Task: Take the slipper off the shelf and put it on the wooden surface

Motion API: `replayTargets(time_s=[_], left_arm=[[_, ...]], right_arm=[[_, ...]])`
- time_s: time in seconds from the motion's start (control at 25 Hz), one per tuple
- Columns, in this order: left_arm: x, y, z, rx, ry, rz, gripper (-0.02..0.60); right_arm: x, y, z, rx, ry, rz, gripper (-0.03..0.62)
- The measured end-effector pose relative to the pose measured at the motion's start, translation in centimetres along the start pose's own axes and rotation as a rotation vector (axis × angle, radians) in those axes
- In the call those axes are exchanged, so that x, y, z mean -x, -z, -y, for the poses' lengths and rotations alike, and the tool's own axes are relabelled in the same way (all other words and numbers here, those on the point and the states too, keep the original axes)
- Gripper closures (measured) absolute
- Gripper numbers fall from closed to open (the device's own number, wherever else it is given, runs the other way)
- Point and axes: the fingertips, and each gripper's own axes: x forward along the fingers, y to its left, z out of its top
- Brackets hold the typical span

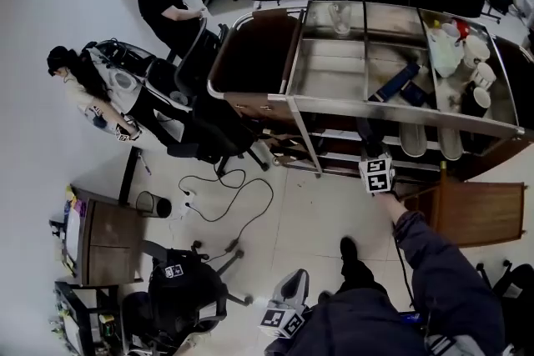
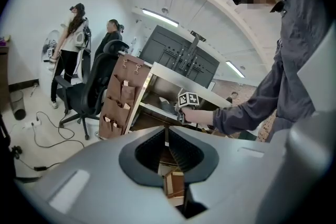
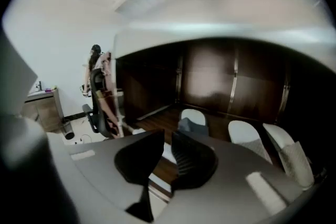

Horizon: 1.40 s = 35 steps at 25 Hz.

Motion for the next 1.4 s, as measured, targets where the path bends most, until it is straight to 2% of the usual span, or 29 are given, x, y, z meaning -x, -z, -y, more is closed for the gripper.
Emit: replayTargets(time_s=[0.16,0.24,0.4,0.48,0.6,0.84,1.12,1.28,1.4], left_arm=[[2.3,1.4,1.2,-0.039,0.096,-0.011,0.557],[4.1,3.1,1.9,-0.054,0.147,-0.027,0.557],[9.0,7.5,2.1,-0.085,0.209,-0.09,0.554],[11.9,9.5,2.3,-0.09,0.245,-0.13,0.555],[13.6,12.6,5.1,-0.092,0.327,-0.159,0.555],[16.5,15.4,11.1,-0.123,0.42,-0.15,0.557],[19.2,18.4,16.5,-0.139,0.465,-0.146,0.557],[20.8,20.4,20.7,-0.164,0.474,-0.147,0.557],[22.0,21.9,24.0,-0.18,0.471,-0.116,0.557]], right_arm=[[12.4,5.3,-7.3,-0.044,-0.141,-0.016,0.551],[20.0,9.0,-10.8,-0.044,-0.178,-0.037,0.553],[35.8,15.6,-17.4,-0.002,-0.149,-0.064,0.592],[43.4,18.4,-21.0,-0.048,-0.123,-0.071,0.595],[52.3,21.0,-22.2,-0.077,-0.093,-0.087,0.595],[59.8,19.6,-19.7,-0.151,0.006,-0.03,0.595],[65.3,19.6,-22.1,-0.116,-0.078,0.021,0.599],[69.2,21.3,-19.6,-0.131,-0.06,0.061,0.599],[71.7,23.1,-17.3,-0.132,-0.055,0.072,0.599]])
